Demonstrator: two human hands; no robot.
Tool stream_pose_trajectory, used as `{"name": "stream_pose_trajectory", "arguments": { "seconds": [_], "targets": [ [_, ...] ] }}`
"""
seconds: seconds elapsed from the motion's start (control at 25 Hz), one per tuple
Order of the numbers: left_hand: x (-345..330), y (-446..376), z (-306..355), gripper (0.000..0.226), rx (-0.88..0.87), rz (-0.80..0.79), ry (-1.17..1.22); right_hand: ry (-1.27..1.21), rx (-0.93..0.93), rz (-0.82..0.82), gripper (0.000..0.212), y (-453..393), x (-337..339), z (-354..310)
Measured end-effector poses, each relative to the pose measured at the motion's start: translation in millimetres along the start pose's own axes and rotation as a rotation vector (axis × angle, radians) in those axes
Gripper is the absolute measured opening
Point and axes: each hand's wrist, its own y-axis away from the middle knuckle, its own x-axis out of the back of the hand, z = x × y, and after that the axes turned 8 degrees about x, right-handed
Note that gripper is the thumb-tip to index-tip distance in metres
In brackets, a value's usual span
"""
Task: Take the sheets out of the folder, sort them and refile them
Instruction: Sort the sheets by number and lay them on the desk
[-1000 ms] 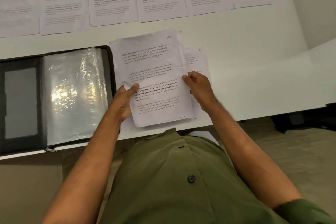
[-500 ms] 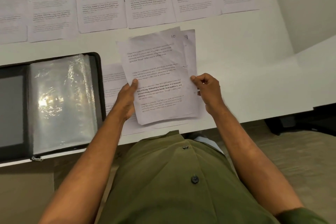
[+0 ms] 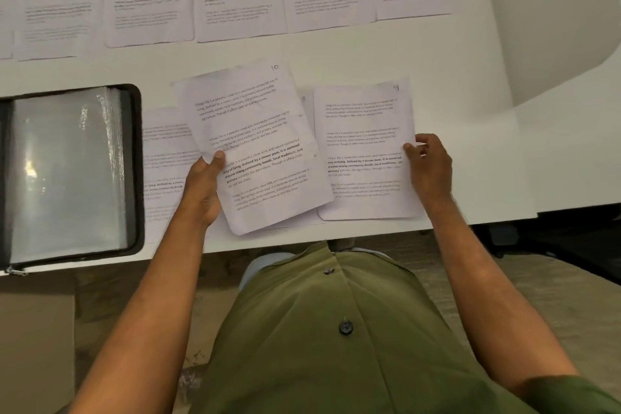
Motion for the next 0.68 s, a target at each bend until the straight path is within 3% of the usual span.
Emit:
{"name": "stream_pose_trajectory", "arguments": {
  "seconds": [0.16,0.28,0.44,0.68],
  "targets": [
    [8.8,14.3,-13.0,0.037,-0.011,0.076,0.033,0.346,0.312,0.051,0.057,11.0,-6.6,19.4],
    [16.3,21.6,-21.4,0.039,-0.012,0.107,0.064,0.474,0.483,-0.108,0.074,20.7,-24.6,22.9],
    [22.0,25.1,-23.8,0.04,-0.013,0.122,0.073,0.58,0.513,-0.265,0.091,25.4,-40.1,33.9],
    [29.6,25.0,-18.1,0.039,-0.018,0.079,0.084,0.585,0.525,-0.222,0.093,19.4,-31.8,37.1]
  ]
}}
